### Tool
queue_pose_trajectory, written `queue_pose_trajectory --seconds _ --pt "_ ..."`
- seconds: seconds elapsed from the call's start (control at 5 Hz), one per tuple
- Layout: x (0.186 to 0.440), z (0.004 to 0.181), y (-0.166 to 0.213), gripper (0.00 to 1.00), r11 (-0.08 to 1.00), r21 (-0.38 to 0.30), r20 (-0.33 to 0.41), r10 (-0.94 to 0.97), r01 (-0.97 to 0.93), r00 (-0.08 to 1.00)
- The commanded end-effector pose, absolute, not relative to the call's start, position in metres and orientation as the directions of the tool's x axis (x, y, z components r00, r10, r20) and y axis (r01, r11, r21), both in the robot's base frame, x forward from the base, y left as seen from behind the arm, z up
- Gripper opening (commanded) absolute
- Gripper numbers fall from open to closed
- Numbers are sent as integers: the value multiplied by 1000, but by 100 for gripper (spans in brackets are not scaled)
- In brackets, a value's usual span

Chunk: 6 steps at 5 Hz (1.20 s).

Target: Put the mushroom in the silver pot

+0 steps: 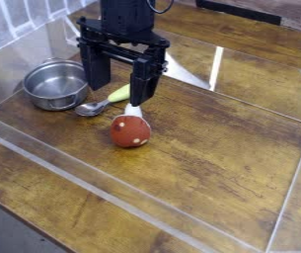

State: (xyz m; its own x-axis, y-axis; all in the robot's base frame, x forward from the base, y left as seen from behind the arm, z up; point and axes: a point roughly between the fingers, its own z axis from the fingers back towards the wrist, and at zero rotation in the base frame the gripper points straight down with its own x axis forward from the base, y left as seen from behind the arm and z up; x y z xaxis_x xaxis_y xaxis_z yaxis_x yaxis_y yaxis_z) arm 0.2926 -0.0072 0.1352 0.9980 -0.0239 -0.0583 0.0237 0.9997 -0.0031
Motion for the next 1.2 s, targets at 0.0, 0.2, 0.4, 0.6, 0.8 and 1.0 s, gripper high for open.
queue_pose_trajectory --seconds 0.0,0.2,0.4,0.6,0.8,1.0 --pt "297 122 -5 100 1000 -6 -72 26 -27 997" --pt "304 102 -2 100 997 -18 -71 69 -71 995" --pt "308 82 0 100 994 -43 -63 95 -97 994" --pt "311 66 3 100 992 -64 -59 109 -113 992" --pt "314 58 6 0 989 -77 -65 121 -126 991" --pt "317 56 8 0 987 -88 -64 129 -134 990"
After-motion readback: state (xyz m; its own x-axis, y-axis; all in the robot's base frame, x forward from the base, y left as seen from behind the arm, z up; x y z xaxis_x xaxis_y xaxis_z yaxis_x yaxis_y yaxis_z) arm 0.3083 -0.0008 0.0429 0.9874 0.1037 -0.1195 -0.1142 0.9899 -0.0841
